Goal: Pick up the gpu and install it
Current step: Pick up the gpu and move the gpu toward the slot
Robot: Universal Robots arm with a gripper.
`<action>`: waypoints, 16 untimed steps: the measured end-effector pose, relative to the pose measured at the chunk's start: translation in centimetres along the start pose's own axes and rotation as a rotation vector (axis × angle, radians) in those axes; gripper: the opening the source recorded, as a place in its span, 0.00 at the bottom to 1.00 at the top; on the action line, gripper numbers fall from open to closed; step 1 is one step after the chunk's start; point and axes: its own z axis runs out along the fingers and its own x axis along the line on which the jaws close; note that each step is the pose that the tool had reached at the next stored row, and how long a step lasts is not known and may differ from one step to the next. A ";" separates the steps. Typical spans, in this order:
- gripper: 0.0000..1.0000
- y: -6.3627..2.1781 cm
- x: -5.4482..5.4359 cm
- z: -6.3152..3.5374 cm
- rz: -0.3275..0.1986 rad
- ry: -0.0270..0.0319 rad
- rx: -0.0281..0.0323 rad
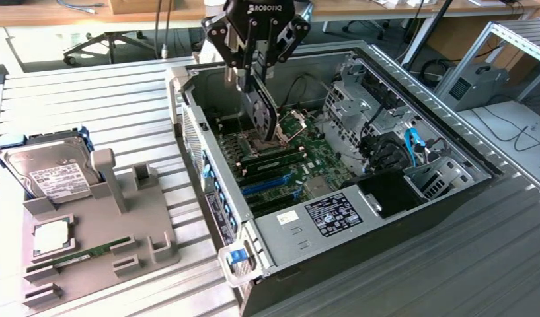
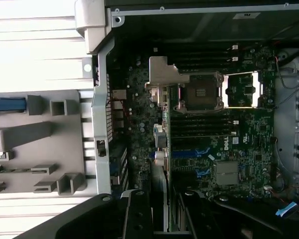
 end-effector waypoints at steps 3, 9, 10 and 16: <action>0.27 0.04 -0.2 0.04 0.000 0.0000 -0.0001; 0.27 0.05 -0.4 0.14 0.000 0.0000 -0.0001; 0.27 0.06 -0.4 0.15 0.000 0.0001 0.0000; 0.27 0.06 -0.5 0.23 0.000 0.0000 0.0000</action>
